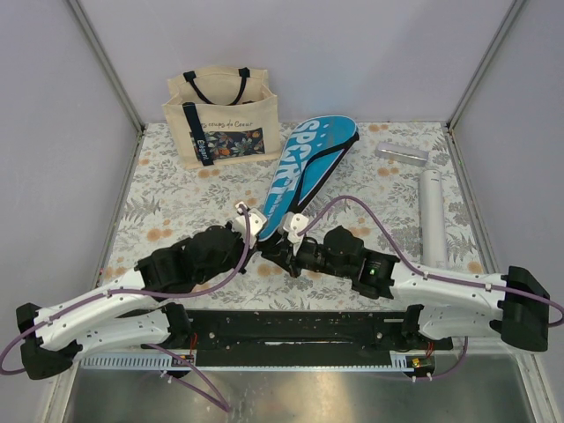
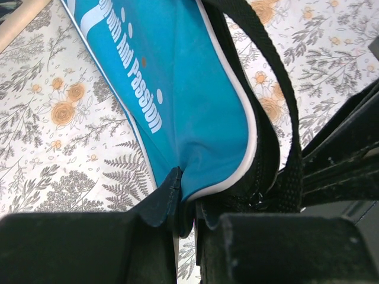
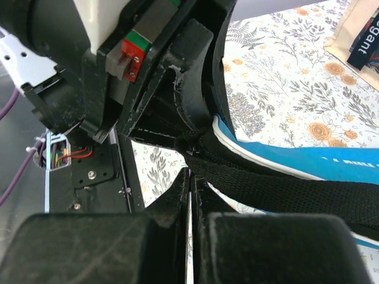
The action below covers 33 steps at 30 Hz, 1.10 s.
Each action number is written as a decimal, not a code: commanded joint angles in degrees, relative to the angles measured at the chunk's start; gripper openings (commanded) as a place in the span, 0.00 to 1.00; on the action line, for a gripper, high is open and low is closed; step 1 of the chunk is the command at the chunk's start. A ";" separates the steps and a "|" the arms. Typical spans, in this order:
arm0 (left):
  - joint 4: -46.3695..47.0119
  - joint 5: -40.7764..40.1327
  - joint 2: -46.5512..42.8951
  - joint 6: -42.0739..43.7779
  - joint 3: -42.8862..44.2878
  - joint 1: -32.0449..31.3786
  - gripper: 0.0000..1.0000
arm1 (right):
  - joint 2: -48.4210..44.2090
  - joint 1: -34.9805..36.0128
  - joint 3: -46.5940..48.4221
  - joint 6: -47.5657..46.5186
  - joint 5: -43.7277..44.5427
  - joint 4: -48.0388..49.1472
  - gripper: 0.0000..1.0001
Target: Pack up the badminton gear
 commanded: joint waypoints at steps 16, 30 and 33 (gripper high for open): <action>5.27 -8.57 -2.81 -11.07 0.54 -0.23 0.73 | 0.69 1.95 -15.66 21.52 7.99 12.22 0.03; 7.73 -6.56 4.15 -9.94 6.52 11.01 0.99 | -5.99 1.95 -9.45 34.53 22.05 -19.20 0.81; 10.45 -5.86 1.17 -6.51 5.91 11.46 0.99 | -8.53 1.95 -4.70 35.42 25.12 -27.56 1.00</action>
